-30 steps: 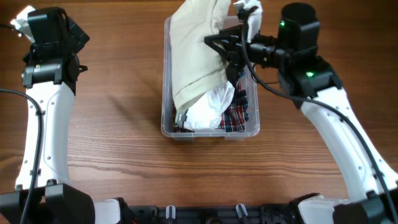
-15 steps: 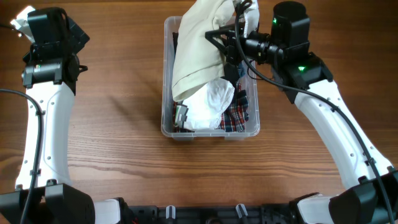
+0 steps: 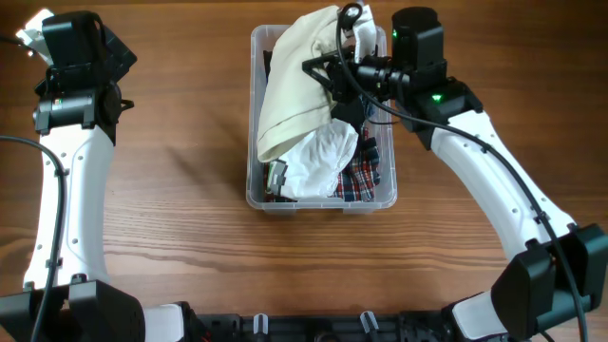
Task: Pack container
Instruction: 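Lay the cream cloth flat over the bin contents and smooth it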
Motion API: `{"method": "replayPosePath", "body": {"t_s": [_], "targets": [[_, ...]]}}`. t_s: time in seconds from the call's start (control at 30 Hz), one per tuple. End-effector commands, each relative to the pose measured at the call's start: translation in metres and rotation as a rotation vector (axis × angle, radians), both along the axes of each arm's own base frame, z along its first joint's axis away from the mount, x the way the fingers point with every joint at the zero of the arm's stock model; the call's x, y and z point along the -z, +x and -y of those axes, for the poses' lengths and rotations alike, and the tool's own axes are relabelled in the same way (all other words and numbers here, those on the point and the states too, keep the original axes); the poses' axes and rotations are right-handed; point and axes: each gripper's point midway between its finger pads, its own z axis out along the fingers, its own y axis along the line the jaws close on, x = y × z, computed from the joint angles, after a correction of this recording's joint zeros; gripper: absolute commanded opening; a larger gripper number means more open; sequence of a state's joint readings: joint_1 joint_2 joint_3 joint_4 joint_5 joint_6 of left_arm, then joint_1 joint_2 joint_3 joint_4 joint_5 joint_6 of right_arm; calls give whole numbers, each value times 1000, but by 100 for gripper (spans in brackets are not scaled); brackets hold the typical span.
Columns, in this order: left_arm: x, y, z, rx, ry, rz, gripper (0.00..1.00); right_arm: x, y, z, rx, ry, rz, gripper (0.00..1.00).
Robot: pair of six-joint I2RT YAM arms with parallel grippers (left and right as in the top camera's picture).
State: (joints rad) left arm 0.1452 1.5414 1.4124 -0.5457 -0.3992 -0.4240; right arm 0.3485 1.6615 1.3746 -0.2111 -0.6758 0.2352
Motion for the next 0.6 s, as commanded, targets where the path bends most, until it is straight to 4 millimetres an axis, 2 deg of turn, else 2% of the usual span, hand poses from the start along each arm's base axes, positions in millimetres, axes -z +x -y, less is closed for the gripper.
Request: {"method": "replayPosePath", "body": {"t_s": [0.0, 0.1, 0.47, 0.57], "targets": [[1, -2, -4, -14, 9, -4, 100, 5, -3, -1, -3, -9, -33, 4], [1, -2, -4, -14, 9, -4, 100, 20, -4, 6, 39, -55, -84, 4], [1, -2, -4, -14, 9, -4, 100, 62, -38, 19, 23, -165, -304, 6], [1, -2, -4, -14, 9, -4, 100, 80, -47, 32, 68, -240, -383, 6]]}}
